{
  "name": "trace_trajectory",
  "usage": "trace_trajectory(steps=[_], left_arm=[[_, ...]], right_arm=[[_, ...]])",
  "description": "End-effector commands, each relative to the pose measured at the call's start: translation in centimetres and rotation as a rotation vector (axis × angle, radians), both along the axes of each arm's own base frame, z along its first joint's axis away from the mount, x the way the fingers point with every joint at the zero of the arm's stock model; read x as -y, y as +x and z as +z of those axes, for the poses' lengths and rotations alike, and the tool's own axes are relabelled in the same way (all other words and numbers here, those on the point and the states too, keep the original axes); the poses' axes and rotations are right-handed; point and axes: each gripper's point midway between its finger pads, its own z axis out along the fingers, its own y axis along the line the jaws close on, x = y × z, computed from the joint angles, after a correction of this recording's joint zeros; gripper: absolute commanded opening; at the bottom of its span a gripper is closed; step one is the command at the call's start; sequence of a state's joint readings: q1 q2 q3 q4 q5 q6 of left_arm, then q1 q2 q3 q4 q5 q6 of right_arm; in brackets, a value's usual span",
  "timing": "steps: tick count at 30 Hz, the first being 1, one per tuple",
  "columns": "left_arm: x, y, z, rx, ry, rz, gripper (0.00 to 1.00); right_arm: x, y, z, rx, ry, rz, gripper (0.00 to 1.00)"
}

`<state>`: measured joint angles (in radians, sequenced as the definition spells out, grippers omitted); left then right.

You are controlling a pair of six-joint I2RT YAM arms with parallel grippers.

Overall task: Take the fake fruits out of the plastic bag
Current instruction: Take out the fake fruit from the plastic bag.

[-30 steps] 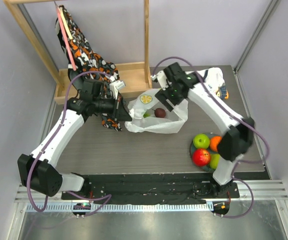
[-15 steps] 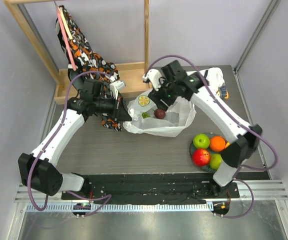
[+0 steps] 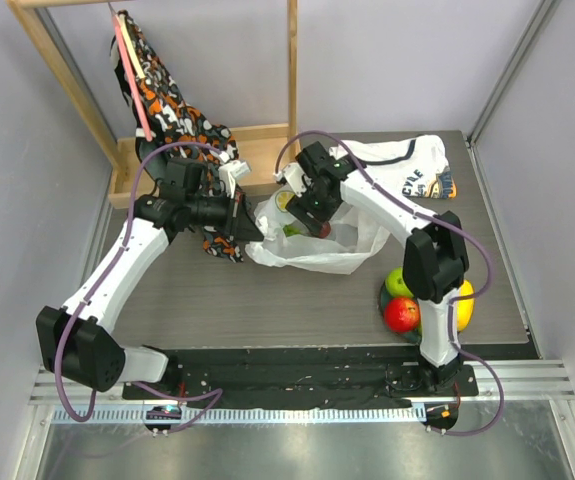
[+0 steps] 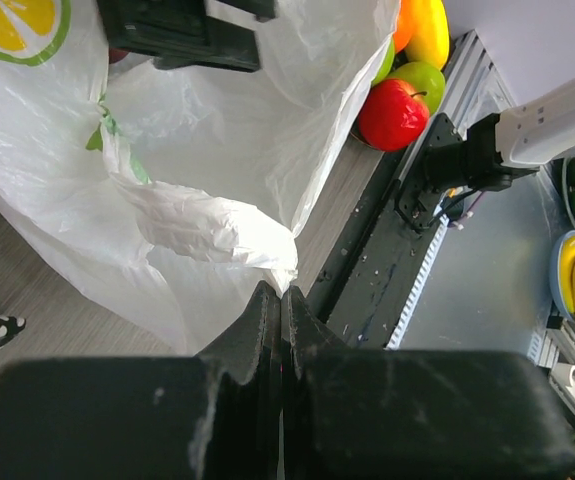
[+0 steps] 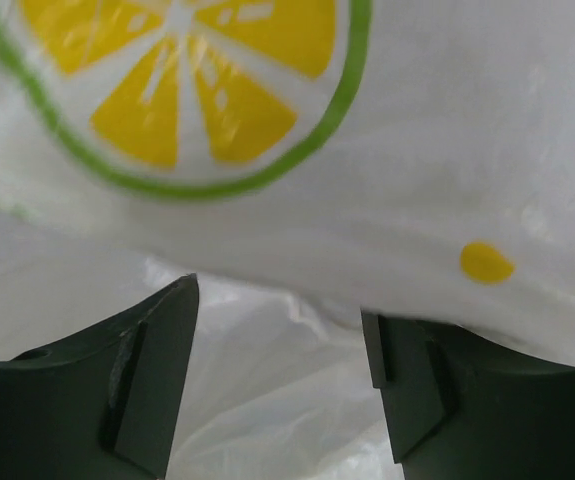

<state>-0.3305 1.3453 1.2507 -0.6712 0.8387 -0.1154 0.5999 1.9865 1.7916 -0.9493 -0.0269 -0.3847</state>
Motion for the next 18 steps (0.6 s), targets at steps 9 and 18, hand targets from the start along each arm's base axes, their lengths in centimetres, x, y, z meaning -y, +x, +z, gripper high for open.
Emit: trace_trajectory(steps=[9, 18], left_arm=[[0.3, -0.2, 1.1, 0.014, -0.057, 0.001, 0.0], [0.5, 0.5, 1.5, 0.014, -0.061, 0.004, 0.0]], right_arm=[[0.4, 5.9, -5.3, 0.08, -0.13, -0.062, 0.77], [-1.3, 5.2, 1.2, 0.139, 0.03, -0.006, 0.39]])
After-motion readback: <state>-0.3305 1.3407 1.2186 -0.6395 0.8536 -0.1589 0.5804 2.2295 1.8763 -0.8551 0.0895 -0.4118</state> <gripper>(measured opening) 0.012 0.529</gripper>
